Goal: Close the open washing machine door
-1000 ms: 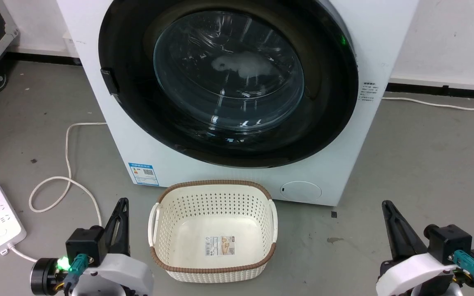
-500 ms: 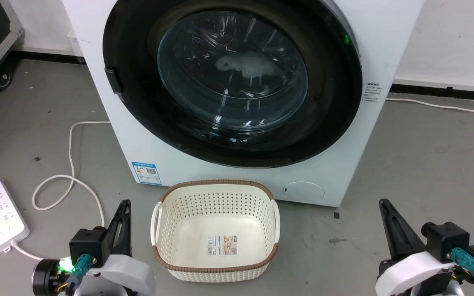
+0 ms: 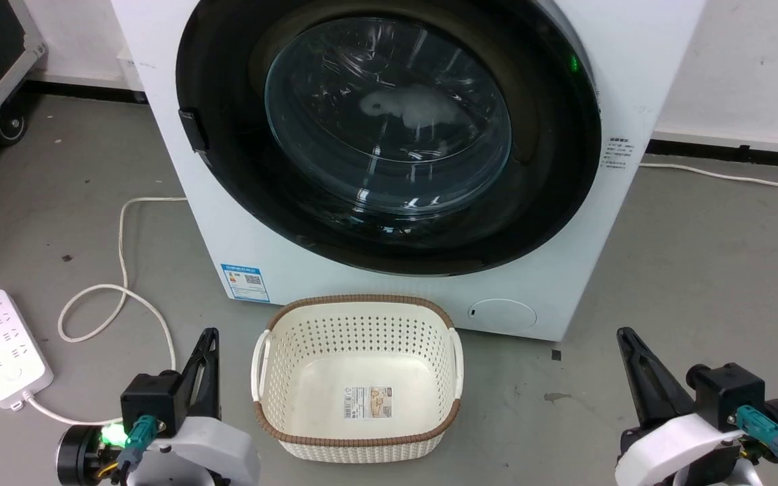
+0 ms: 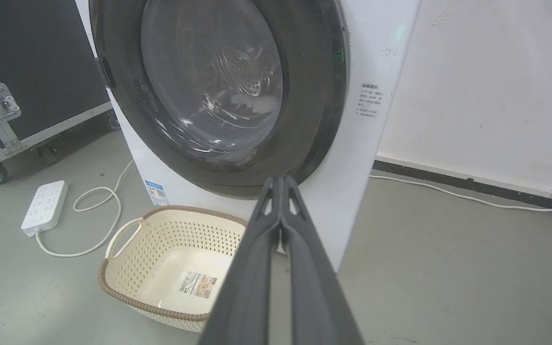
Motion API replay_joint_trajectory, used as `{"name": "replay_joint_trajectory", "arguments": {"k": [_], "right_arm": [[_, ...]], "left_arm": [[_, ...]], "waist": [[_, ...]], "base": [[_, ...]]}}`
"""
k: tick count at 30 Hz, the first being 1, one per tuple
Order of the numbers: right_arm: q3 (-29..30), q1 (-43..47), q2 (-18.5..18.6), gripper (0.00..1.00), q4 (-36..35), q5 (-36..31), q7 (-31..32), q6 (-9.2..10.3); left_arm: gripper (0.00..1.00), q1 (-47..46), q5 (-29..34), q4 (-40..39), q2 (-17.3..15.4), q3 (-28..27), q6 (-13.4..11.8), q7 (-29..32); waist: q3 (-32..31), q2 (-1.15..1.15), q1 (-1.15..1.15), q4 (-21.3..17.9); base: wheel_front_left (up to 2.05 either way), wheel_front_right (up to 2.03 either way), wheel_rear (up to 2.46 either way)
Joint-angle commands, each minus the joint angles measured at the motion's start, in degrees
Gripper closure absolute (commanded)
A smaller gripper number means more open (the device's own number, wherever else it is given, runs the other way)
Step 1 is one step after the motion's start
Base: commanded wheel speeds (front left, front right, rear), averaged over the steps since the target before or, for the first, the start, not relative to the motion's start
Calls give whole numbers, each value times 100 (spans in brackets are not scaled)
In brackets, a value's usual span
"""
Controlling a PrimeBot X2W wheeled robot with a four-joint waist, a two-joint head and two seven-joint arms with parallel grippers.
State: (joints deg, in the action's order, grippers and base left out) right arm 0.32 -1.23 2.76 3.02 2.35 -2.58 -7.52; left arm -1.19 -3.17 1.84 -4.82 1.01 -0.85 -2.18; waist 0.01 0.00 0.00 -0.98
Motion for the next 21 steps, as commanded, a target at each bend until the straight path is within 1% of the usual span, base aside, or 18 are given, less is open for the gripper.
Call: {"name": "replay_joint_trajectory", "arguments": {"k": [1, 21], "right_arm": [[-6, 80, 9, 100, -59, -48, 24, 2], [-29, 117, 11, 100, -270, -210, 227, 3]], "left_arm": [[100, 72, 47, -41, 21, -18, 22, 14], [100, 113, 282, -165, 171, -90, 77, 191]], "waist": [[0, 0, 0, 3], [-1, 0, 0, 85]], "base": [[0, 0, 0], [0, 0, 0]]}}
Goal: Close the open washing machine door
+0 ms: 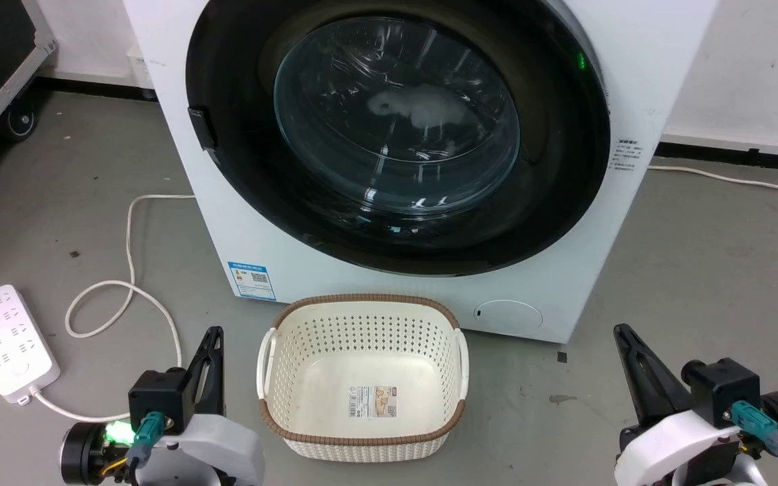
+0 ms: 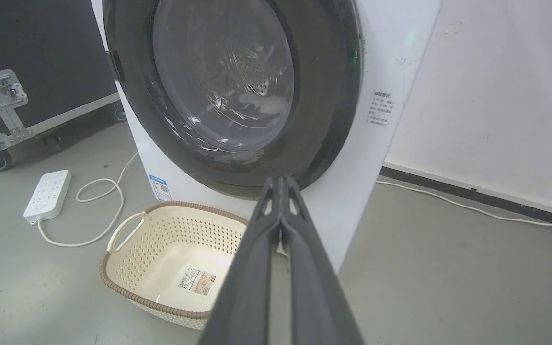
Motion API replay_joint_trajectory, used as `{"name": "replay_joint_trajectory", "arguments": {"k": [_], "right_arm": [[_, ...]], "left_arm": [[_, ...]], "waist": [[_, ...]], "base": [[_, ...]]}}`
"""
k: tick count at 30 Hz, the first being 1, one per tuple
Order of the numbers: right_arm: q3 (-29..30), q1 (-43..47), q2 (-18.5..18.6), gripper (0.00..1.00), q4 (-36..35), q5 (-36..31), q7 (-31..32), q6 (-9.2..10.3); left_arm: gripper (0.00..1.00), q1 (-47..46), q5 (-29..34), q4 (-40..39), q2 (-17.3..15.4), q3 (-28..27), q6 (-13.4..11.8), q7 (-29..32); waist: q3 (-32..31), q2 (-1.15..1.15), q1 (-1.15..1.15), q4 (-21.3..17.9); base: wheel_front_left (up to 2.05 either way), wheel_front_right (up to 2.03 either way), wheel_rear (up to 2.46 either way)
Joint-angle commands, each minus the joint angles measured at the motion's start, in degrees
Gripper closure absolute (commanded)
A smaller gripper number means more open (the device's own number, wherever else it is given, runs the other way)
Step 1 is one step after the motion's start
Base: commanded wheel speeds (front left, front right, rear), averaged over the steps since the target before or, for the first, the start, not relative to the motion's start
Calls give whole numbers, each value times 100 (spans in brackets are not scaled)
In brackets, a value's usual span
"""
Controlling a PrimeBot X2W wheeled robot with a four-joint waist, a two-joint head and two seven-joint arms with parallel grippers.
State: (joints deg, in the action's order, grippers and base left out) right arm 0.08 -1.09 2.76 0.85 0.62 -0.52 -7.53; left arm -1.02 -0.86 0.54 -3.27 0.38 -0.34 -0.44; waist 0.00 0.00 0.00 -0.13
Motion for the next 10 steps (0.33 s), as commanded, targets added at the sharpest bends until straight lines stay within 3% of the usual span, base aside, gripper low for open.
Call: {"name": "replay_joint_trajectory", "arguments": {"k": [1, 10], "right_arm": [[-6, 105, 11, 100, -64, -46, 32, 4], [-8, 109, 11, 100, -85, -62, 52, 4]], "left_arm": [[100, 98, 63, -42, 24, -31, 28, 27], [100, 102, 86, -54, 39, -38, 34, 44]], "waist": [[0, 0, 0, 4], [0, 0, 0, 13]], "base": [[0, 0, 0], [0, 0, 0]]}}
